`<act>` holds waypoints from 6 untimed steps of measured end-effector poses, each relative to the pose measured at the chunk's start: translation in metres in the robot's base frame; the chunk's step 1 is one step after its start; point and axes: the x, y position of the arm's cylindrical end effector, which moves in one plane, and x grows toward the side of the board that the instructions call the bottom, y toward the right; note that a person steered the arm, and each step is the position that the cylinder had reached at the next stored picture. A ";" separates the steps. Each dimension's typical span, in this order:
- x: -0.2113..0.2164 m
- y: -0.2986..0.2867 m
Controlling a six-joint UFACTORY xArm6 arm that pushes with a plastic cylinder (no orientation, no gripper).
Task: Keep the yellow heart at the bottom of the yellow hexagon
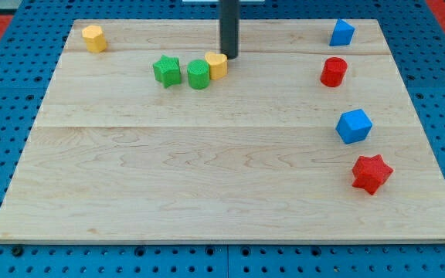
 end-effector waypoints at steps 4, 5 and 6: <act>0.007 -0.115; 0.007 -0.132; 0.000 -0.209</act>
